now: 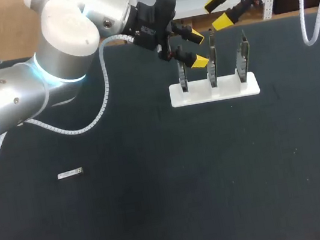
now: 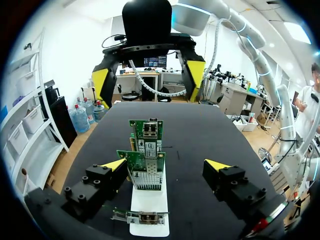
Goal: Pick up the optical module with the left hand, and insert it into the network port with the right hand.
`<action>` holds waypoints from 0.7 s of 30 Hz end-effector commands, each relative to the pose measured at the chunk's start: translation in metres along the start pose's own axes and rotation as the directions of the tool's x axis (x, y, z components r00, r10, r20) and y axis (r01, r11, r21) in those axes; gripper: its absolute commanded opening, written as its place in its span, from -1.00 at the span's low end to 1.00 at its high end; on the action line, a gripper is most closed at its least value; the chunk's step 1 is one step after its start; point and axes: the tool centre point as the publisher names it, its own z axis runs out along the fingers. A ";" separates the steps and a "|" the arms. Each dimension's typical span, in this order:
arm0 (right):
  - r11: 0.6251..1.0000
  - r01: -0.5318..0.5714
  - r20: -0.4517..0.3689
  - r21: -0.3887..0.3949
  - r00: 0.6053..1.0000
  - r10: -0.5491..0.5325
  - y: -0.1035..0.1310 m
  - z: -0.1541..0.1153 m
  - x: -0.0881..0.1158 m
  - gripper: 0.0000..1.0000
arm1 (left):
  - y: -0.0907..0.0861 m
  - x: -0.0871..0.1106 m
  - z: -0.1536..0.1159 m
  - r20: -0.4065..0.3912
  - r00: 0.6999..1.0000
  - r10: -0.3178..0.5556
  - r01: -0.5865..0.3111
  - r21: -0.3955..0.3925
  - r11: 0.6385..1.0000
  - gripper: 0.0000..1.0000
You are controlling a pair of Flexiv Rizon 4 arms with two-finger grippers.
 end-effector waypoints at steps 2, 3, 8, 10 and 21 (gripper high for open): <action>1.000 0.005 -0.008 0.006 1.000 -0.005 0.002 0.000 -0.001 -1.00 | -0.002 0.000 0.000 -0.002 1.000 -0.001 0.001 -0.005 1.000 1.00; 1.000 0.005 -0.009 0.006 1.000 -0.005 0.002 0.000 -0.001 -1.00 | -0.002 0.000 0.000 -0.002 1.000 -0.001 0.001 -0.005 1.000 1.00; 1.000 0.009 -0.022 -0.003 1.000 -0.009 0.000 0.003 -0.002 -1.00 | -0.002 0.000 0.000 -0.002 1.000 -0.001 0.001 -0.005 1.000 1.00; 1.000 0.012 -0.033 -0.010 0.999 -0.012 -0.001 0.005 -0.001 -1.00 | -0.002 0.000 0.000 -0.002 1.000 -0.001 0.001 -0.005 1.000 1.00; 1.000 -0.005 -0.039 -0.023 0.999 0.004 -0.004 0.011 0.005 -1.00 | -0.002 0.000 0.000 -0.002 1.000 -0.001 0.001 -0.005 1.000 1.00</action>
